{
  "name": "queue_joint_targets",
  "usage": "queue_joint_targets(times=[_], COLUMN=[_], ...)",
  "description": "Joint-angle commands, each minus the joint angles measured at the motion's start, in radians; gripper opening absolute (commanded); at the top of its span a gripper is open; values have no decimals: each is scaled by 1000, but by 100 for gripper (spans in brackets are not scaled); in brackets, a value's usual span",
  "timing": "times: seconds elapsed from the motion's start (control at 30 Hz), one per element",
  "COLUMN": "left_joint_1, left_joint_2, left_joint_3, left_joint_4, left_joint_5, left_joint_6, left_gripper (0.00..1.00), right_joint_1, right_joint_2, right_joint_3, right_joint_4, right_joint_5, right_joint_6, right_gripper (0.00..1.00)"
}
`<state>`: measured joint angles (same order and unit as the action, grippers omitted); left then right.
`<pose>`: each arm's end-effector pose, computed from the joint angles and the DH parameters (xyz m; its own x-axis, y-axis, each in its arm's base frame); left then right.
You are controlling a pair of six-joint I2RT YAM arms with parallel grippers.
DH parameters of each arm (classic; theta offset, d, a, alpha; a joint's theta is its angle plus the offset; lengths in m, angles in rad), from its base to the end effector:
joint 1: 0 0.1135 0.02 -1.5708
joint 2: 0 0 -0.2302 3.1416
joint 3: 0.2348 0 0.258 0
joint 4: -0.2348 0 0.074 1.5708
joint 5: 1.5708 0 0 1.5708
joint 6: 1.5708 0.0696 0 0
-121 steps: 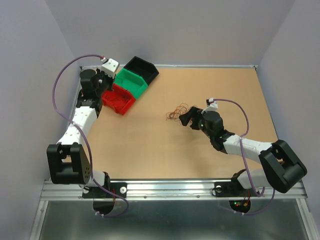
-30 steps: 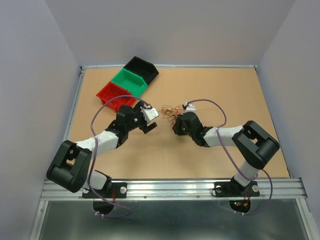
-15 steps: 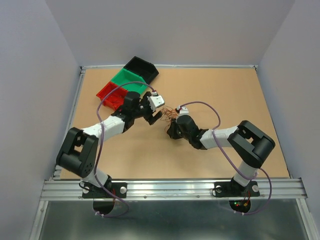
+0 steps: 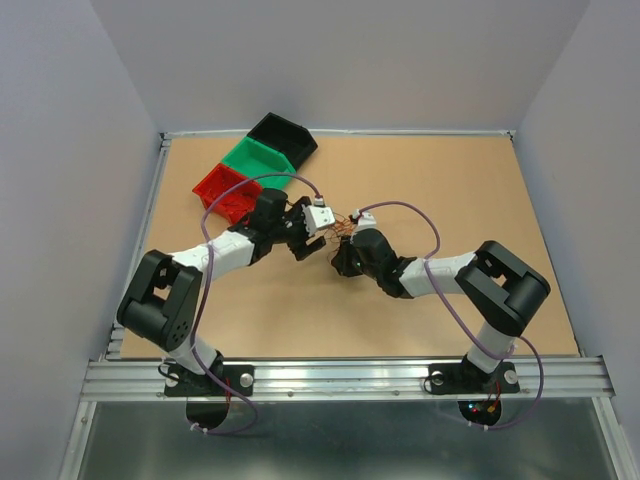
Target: Untangle the cables
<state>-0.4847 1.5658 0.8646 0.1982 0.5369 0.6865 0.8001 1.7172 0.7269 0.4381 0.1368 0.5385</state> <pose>0.3077 -0.2023 0.1632 0.1752 0.5233 -0.8339 0.8867 0.2842 0.3646 0.2598 0.2539 0.0894 -0.6367 0.0736 -0.7676 -0.3533 0.8570 0.3752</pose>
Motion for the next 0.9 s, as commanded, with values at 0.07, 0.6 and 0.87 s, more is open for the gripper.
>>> queue_joint_targets(times=[0.07,0.6,0.87], left_joint_1=[-87,-135,-170], left_joint_2=[-20,126,149], left_joint_3=[-47,2,-2], left_joint_4=[67,188,187], left_joint_5=[-151,-362,-394], left_joint_6=[116,128,186], left_gripper=[79,68,61], right_joint_1=[16,21,24], right_joint_2=[-36,-56,-59], right_joint_3=[22,2,-3], right_joint_4=[74,103,110], right_joint_5=[-26,-52,-57], right_joint_6=[2,2,0], right_gripper=[25,25,25])
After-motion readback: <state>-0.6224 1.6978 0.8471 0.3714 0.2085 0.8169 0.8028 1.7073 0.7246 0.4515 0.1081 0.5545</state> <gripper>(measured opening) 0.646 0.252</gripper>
